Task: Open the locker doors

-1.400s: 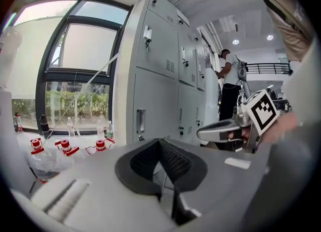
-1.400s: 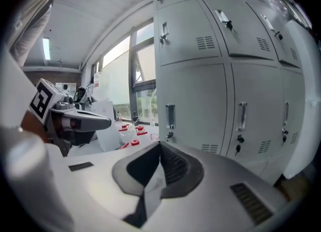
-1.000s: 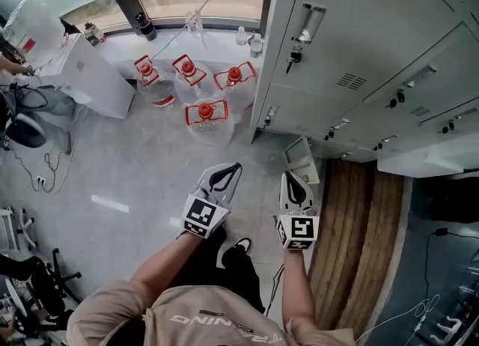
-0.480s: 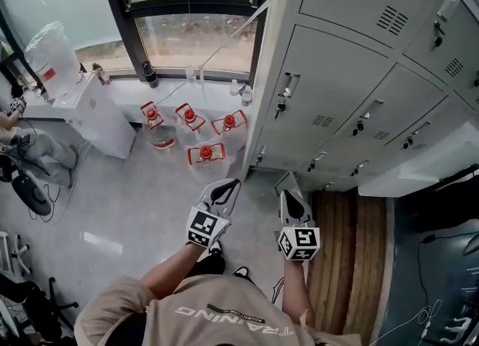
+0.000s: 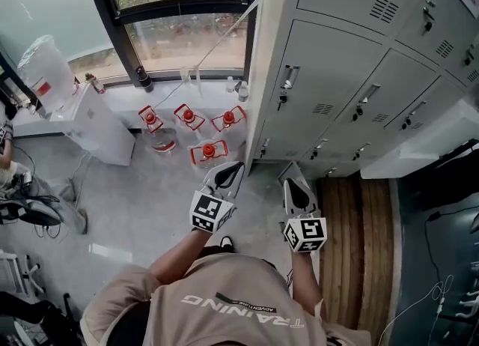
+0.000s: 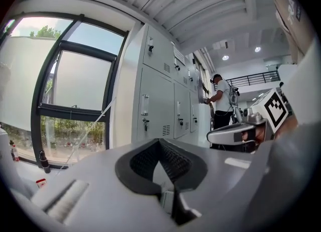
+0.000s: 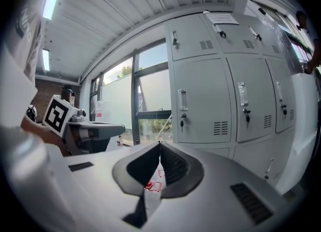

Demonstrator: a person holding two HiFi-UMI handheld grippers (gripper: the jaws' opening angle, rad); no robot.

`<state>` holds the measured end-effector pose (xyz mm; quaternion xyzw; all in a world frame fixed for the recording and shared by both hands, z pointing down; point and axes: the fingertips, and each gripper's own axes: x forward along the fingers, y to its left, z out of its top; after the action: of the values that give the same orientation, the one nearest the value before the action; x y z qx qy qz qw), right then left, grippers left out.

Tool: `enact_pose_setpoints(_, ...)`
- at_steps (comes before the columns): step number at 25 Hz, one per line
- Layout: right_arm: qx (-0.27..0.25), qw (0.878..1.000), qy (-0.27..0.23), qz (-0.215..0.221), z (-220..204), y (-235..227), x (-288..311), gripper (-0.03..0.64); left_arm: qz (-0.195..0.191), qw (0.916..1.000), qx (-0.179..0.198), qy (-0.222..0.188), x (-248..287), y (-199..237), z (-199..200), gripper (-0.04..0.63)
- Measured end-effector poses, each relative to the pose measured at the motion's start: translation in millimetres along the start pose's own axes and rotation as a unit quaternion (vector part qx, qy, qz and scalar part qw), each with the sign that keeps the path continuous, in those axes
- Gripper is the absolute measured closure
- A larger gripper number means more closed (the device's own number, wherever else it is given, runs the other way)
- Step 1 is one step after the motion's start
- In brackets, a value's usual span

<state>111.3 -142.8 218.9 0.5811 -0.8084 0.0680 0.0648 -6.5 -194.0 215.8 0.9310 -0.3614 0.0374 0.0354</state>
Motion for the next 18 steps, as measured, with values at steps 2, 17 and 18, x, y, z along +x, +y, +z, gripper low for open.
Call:
enact_pose_setpoints(2,-0.005,1.000,-0.003,0.000,-2,1,-4,0.606,-0.014,0.9997,-0.020,-0.006,-3,-5,0,0.589)
enact_pose_setpoints(17,-0.039,0.999,-0.028,0.019,8,-25,-9,0.606,0.016,0.9997,0.010,-0.014,-3,-9,12,0.589)
enact_pose_setpoints(18,-0.039,0.999,-0.029,0.023,7,-25,-10,0.606,0.018,0.9997,0.012,-0.011,-4,-12,11,0.589)
